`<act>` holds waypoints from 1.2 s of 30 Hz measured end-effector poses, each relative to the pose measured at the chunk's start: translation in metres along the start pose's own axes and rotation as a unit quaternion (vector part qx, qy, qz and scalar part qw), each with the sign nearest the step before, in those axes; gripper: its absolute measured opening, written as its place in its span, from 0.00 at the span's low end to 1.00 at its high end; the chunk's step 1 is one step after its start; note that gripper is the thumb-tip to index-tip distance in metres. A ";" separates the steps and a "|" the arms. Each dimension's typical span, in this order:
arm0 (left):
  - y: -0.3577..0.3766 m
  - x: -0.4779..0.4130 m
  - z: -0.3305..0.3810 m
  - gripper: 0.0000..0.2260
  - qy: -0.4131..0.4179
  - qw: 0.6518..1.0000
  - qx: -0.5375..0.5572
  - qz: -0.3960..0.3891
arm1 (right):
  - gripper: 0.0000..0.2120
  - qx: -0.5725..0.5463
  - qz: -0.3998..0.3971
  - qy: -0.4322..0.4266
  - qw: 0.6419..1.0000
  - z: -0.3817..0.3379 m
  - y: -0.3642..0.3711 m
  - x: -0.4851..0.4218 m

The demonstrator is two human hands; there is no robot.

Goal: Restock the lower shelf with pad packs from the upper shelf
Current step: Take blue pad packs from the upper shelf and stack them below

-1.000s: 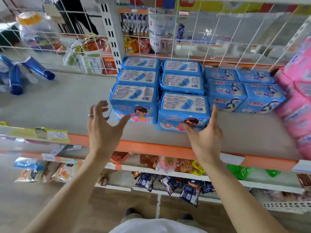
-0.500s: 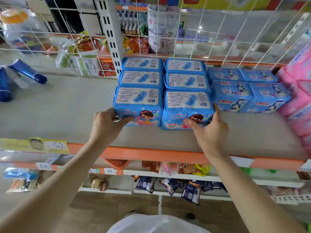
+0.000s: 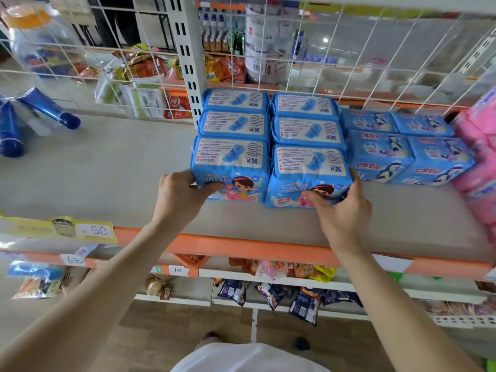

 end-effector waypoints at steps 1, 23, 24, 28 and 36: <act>-0.001 0.002 -0.002 0.19 -0.012 1.000 0.003 -0.006 | 0.44 -0.002 -0.003 0.007 1.000 0.001 -0.001 0.002; 0.017 0.035 0.032 0.27 0.044 0.998 0.030 0.027 | 0.38 0.234 0.020 -0.136 0.962 -0.051 0.037 0.011; 0.017 0.035 0.031 0.27 0.047 0.998 0.029 0.024 | 0.38 0.232 0.015 -0.145 0.962 -0.049 0.035 0.011; 0.021 0.027 0.035 0.27 0.040 0.999 0.004 0.028 | 0.36 0.228 0.040 -0.165 0.959 -0.049 0.036 0.008; 0.022 0.023 0.039 0.27 0.049 0.998 -0.043 0.020 | 0.37 0.214 0.049 -0.152 0.964 -0.049 0.040 0.009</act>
Point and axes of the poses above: each hand's wrist, its own x-axis away from the middle knuckle, its own y-axis out of the palm, z = x × y, the point moved 6 cm from there along -x, towards the middle knuckle, and after that the axes turned 3 degrees about y, right-handed, at the moved point
